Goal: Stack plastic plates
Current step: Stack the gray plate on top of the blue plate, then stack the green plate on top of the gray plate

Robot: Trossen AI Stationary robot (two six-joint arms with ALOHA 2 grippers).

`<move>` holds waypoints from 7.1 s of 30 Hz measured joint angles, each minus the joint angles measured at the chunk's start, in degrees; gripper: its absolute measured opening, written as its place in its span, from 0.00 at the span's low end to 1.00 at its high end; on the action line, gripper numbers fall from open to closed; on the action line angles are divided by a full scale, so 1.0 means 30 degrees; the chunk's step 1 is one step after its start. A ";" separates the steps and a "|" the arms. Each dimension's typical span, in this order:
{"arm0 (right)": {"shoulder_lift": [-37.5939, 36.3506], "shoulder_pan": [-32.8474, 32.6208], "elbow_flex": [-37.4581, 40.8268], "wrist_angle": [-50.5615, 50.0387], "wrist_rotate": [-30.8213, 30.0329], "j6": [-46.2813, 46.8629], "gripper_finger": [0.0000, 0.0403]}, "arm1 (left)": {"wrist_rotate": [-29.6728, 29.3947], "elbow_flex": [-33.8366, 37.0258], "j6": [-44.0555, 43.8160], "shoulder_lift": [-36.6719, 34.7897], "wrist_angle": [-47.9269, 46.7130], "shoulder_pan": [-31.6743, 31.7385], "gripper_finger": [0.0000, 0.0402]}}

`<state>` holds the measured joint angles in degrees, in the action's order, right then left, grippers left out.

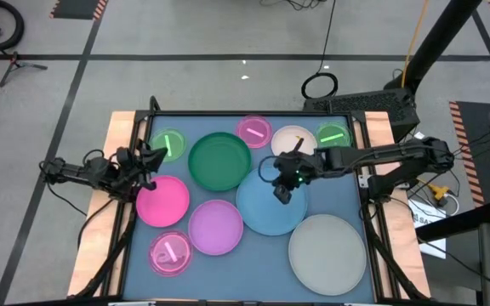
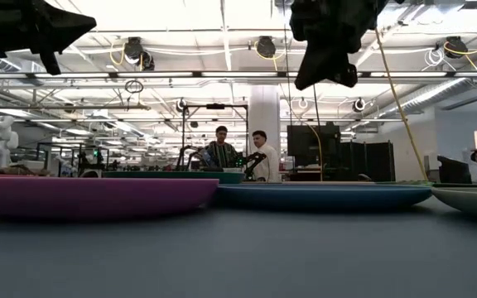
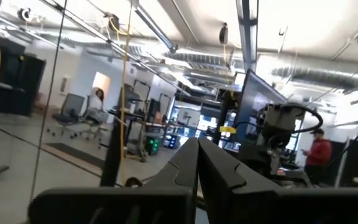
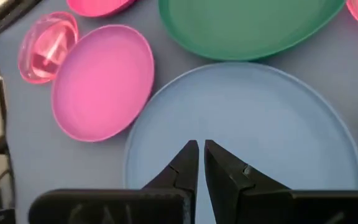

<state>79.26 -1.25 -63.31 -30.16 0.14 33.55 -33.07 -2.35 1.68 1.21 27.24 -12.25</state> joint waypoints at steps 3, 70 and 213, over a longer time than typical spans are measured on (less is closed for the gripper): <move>0.0000 0.0028 0.0000 -0.1173 0.0289 -0.1026 0.06 | -0.0089 0.0000 0.0677 0.0003 0.0101 0.0114 0.04; 0.0080 -0.6871 0.7519 -0.5149 -0.0005 -0.0907 0.38 | -0.0367 0.0000 0.0761 0.0007 0.0736 0.2098 0.04; -1.0837 0.3372 1.0287 1.2982 0.4089 -1.3846 0.09 | -0.0080 -0.0184 -1.0103 1.1784 0.4328 0.2092 0.04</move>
<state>46.75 8.86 -32.45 8.79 12.40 -7.99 -33.31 -2.90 -28.63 36.56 40.23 -5.98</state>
